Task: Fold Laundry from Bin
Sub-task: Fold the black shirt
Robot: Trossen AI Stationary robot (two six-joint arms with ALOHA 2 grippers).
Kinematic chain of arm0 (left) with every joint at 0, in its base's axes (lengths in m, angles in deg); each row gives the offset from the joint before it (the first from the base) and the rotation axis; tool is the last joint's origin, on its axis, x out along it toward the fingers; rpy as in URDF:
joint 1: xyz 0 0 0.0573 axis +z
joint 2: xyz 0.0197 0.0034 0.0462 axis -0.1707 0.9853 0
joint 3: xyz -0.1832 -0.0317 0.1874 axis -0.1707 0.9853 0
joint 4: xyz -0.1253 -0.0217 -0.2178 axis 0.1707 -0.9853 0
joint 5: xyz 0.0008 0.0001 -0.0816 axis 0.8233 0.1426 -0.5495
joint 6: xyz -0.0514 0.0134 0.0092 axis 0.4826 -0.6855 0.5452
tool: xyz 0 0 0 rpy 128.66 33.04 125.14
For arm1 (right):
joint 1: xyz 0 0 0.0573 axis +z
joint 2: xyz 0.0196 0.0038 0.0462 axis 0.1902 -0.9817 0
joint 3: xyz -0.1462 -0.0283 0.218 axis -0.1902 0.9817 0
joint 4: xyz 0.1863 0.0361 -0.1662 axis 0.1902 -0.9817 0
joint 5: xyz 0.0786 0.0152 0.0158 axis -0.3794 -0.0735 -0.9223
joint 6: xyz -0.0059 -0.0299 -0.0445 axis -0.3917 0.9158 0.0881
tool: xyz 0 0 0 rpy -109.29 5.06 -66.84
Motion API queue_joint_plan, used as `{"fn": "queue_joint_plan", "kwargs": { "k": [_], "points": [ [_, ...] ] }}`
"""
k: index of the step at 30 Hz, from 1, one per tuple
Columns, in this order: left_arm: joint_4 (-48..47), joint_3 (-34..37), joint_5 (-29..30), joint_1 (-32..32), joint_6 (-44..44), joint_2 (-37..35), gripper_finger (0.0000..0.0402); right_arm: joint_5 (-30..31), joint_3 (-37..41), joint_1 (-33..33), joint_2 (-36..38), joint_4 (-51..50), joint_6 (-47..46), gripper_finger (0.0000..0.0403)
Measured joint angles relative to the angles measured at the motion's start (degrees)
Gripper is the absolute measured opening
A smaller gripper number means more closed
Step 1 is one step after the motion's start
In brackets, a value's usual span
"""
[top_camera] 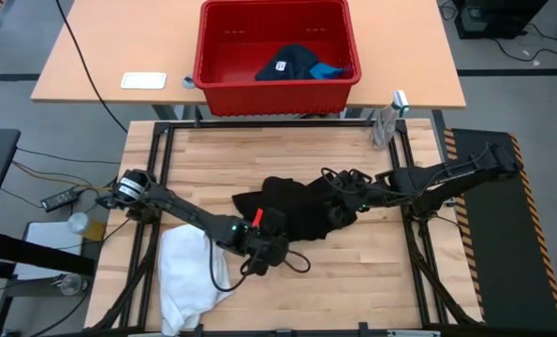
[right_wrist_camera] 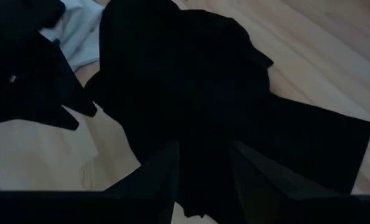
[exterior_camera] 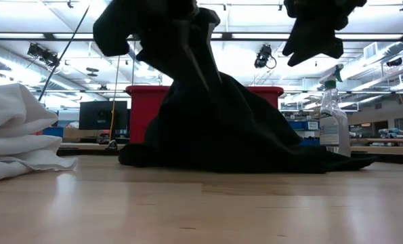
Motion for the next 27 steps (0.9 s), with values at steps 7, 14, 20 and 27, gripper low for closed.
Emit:
{"fn": "queue_joint_plan", "kwargs": {
  "k": [7, 14, 20, 27],
  "points": [
    [0.8, 0.0, 3.4, 1.9, 4.3, 0.0, 0.0202, 0.5, 0.0, 0.0, 0.0, 2.6, -0.6, 0.0153],
    [2.3, 0.0, -6.0, 4.4, 4.3, 2.6, 0.0174, 1.1, 0.0, 0.0, 0.0, 4.9, -0.5, 0.0153],
    [1.2, 0.0, -0.3, 4.4, 3.9, 5.2, 0.0144, 0.6, 0.0, 0.0, 0.1, 4.6, -0.6, 0.0153],
    [-5.5, 0.0, 3.7, 6.9, 14.3, 4.0, 0.0012, -0.3, 0.0, 0.0, 3.3, 3.9, 0.9, 0.0153]
  ]
}}
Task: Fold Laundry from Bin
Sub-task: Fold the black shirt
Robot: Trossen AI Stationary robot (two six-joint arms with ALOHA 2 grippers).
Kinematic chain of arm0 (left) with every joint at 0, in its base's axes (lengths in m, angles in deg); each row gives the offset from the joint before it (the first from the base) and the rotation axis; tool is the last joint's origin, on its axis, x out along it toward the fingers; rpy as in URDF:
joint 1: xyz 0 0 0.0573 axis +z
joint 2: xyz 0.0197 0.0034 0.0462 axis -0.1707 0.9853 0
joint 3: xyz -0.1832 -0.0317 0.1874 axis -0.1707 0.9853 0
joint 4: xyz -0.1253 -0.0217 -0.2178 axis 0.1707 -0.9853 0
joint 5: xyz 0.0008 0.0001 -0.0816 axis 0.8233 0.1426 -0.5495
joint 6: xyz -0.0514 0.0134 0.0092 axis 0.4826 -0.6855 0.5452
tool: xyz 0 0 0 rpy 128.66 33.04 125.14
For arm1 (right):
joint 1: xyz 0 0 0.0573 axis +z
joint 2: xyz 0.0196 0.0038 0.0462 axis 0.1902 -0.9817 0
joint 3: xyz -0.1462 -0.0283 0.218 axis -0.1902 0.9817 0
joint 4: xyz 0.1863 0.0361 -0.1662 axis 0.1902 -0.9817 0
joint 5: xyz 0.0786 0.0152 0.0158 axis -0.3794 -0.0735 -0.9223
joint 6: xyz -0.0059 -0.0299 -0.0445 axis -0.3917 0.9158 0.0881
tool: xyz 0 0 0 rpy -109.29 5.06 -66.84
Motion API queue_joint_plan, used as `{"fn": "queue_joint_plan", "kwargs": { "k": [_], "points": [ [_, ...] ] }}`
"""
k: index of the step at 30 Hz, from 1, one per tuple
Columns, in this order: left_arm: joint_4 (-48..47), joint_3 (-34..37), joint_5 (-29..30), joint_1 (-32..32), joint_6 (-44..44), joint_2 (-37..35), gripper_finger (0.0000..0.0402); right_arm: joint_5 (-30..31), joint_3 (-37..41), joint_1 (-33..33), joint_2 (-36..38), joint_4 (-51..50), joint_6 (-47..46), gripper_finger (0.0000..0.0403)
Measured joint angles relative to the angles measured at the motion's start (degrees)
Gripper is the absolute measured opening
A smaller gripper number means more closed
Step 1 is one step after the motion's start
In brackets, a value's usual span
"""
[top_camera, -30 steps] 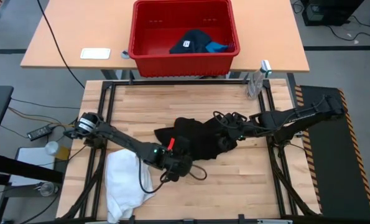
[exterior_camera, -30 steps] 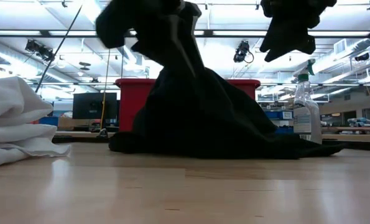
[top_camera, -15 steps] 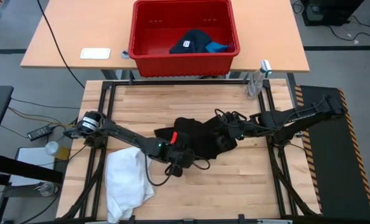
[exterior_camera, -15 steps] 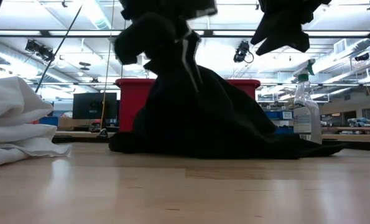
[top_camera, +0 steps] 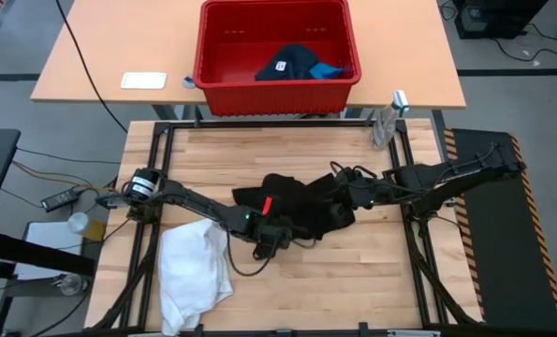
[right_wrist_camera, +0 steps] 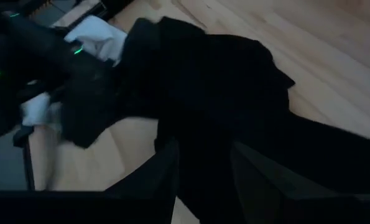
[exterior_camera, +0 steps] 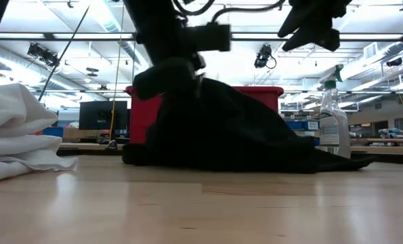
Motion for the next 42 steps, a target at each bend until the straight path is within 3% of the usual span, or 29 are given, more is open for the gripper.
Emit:
{"fn": "queue_joint_plan", "kwargs": {
  "k": [4, 11, 19, 22, 29, 35, 39, 42],
  "points": [
    [-4.1, -0.6, 0.1, 1.7, 8.7, -5.3, 0.0004, -0.6, 0.0, 0.4, 3.6, -1.8, 3.8, 0.0153],
    [-2.4, -0.9, -0.5, 5.0, 9.3, -21.9, 0.0004, -8.1, 0.0, 3.4, 5.6, -2.3, 21.8, 0.0153],
    [4.2, -0.8, -4.1, 12.2, 13.9, -33.3, 0.0003, -6.0, 0.0, 3.5, 1.2, 2.8, 27.4, 0.0176],
    [8.5, -0.9, -5.2, 13.7, 14.1, -35.0, 0.0003, -4.1, 0.0, 2.7, 0.7, 5.3, 28.4, 0.0199],
    [14.0, -0.8, -23.4, 15.7, 11.3, -34.1, 0.0002, -0.2, -0.7, -0.6, 1.3, 12.2, 31.8, 0.0267],
    [15.5, -0.8, -31.7, 17.5, 15.6, -32.1, 0.0002, -6.1, -4.8, -5.6, 0.6, 15.8, 38.7, 0.0305],
    [19.8, -0.8, -38.3, 17.8, 14.9, -30.8, 0.0002, -13.0, -7.0, -9.6, -1.0, 16.2, 42.9, 0.0296],
    [22.1, -0.9, -39.3, 18.0, 14.7, -29.4, 0.0002, -17.1, -7.2, -12.3, -3.3, 16.0, 43.5, 0.0279]
  ]
}}
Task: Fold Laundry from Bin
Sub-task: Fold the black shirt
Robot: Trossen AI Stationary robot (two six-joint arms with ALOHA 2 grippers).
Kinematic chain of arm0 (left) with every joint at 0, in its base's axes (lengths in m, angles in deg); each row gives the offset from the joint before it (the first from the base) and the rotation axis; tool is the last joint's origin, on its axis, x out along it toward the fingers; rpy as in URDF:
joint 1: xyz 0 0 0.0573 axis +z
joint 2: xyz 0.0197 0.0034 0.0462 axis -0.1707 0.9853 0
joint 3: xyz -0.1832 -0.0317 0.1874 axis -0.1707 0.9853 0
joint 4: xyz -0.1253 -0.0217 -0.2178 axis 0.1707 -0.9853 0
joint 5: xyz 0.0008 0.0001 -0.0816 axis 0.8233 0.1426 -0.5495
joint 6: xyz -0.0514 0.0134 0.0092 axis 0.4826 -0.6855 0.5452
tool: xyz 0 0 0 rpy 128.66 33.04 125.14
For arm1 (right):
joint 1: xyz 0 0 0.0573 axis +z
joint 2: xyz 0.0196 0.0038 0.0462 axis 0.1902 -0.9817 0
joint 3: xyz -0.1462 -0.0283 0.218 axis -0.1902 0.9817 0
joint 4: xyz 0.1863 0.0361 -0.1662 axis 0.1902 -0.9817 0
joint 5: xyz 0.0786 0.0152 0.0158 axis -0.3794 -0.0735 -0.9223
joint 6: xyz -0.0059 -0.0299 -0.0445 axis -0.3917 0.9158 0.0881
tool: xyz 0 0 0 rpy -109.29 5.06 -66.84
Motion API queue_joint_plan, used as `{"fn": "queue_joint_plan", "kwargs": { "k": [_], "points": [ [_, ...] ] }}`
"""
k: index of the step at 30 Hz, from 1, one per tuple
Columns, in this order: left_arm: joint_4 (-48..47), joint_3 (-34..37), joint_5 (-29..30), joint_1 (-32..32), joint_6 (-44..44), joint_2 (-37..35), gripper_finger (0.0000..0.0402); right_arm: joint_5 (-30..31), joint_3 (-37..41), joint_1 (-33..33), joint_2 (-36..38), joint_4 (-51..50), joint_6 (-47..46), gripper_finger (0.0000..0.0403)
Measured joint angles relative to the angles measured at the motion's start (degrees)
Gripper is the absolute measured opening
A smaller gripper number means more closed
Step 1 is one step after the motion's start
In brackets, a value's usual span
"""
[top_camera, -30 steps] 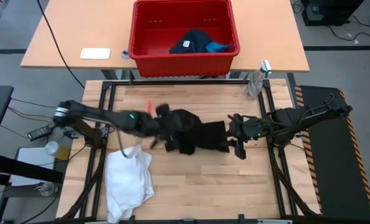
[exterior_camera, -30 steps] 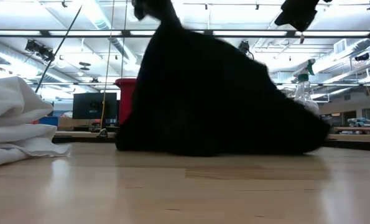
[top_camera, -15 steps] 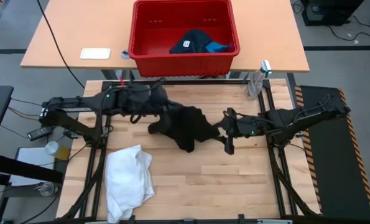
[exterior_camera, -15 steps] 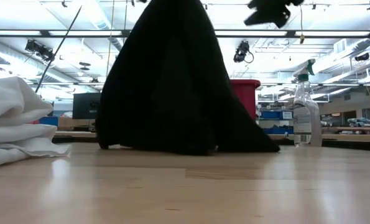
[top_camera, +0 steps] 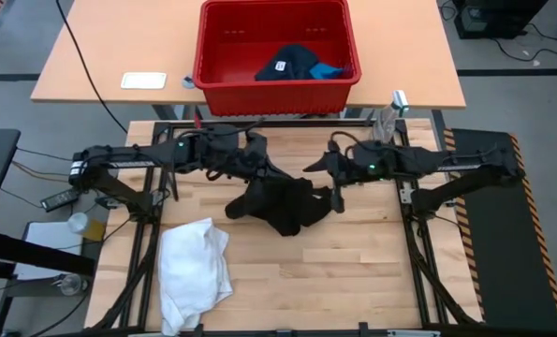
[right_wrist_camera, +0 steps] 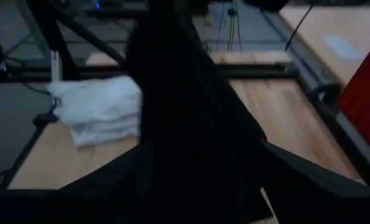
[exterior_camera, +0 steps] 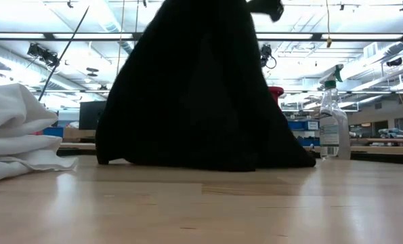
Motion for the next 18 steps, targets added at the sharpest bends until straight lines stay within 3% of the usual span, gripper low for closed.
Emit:
{"fn": "queue_joint_plan", "kwargs": {
  "k": [3, 6, 9, 12, 18],
  "points": [
    [1.6, 0.0, -0.3, 0.1, -0.1, 1.4, 0.0002, -1.5, 0.0, -1.6, -2.9, 0.0, 0.0, 0.0256],
    [1.4, 0.0, 0.3, 0.0, -0.1, 2.2, 0.0002, -4.6, 0.0, -2.1, -4.2, 1.3, 0.7, 0.0206],
    [0.7, 0.0, 3.8, 0.0, 0.1, 2.4, 0.001, -5.7, 0.0, -2.1, -4.5, 1.8, 0.4, 0.0114],
    [-0.8, 0.0, 8.2, 0.0, 0.0, 2.1, 0.0048, -6.5, 0.0, -3.0, -3.6, 0.9, -2.3, 0.0022],
    [-11.1, -0.1, 10.7, -0.3, 2.8, -0.4, 0.0153, -7.5, -4.7, -7.6, -1.9, -13.2, -23.2, 0.0011]
  ]
}}
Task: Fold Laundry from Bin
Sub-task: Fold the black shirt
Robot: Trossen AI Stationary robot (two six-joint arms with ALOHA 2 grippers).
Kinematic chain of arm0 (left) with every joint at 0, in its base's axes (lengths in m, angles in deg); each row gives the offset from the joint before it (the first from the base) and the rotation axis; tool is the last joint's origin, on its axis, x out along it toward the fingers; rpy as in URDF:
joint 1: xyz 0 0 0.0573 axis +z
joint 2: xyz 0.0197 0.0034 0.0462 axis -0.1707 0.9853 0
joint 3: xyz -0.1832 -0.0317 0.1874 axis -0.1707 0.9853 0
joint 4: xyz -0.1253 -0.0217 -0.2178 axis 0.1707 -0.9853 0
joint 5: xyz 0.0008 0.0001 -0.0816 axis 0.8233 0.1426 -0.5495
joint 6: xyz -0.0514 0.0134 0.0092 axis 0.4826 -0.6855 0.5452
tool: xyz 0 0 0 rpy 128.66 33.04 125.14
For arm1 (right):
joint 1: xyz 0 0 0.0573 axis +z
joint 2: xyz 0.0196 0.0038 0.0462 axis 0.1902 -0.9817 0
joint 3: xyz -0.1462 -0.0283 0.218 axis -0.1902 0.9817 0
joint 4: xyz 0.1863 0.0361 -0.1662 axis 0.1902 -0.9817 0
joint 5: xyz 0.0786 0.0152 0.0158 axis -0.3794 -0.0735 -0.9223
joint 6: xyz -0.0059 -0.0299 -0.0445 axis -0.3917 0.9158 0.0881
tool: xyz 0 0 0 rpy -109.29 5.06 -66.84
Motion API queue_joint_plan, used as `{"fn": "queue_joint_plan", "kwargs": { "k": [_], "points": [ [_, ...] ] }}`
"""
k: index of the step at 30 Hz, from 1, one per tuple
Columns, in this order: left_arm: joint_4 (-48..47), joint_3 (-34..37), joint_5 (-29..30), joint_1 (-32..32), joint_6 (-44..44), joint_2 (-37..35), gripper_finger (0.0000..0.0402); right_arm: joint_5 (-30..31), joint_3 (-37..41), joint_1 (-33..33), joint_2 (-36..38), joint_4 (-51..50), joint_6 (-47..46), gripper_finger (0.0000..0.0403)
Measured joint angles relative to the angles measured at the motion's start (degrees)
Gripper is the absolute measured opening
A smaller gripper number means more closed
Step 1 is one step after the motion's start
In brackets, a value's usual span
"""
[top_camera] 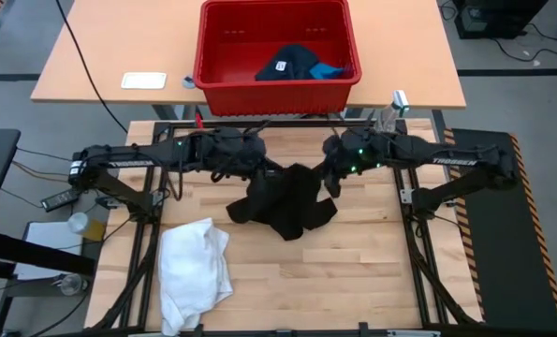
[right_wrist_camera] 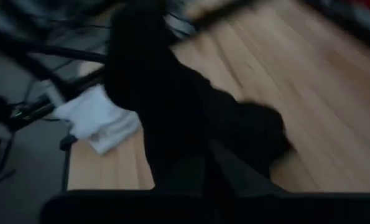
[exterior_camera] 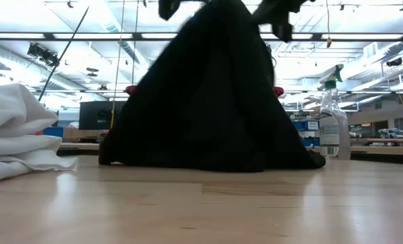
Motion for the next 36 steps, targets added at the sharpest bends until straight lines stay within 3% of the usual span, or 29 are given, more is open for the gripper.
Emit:
{"fn": "queue_joint_plan", "kwargs": {
  "k": [6, 9, 15, 19, 27, 32, 36],
  "points": [
    [-17.7, 1.0, 1.6, -5.9, 4.9, -0.1, 0.0188, 3.9, -2.2, -2.3, 0.7, -10.3, -5.9, 0.0009],
    [-19.0, 4.4, 4.8, -10.4, 7.5, 1.6, 0.0189, 4.5, -2.2, -3.4, 0.7, -11.2, -6.2, 0.0009],
    [-19.2, 10.8, 21.1, -16.5, 16.4, 3.4, 0.0189, 4.3, -2.3, -3.8, 0.7, -10.9, -6.2, 0.0009],
    [-18.0, 15.5, 26.6, -16.8, 21.4, 3.7, 0.0189, 3.5, -2.3, -3.8, 0.7, -10.8, -6.0, 0.0009],
    [-5.3, 24.8, 25.1, -16.5, 19.9, 3.7, 0.0213, 3.4, -2.3, -3.8, 0.7, -10.8, -6.0, 0.0009],
    [-1.2, 30.5, 27.7, -15.5, 20.7, 3.7, 0.024, 3.4, -2.3, -3.8, 0.7, -10.8, -6.0, 0.0009],
    [5.5, 34.3, 27.9, -13.1, 20.0, 3.7, 0.0236, 3.4, -2.3, -3.8, 0.7, -10.5, -6.0, 0.0009]
  ]
}}
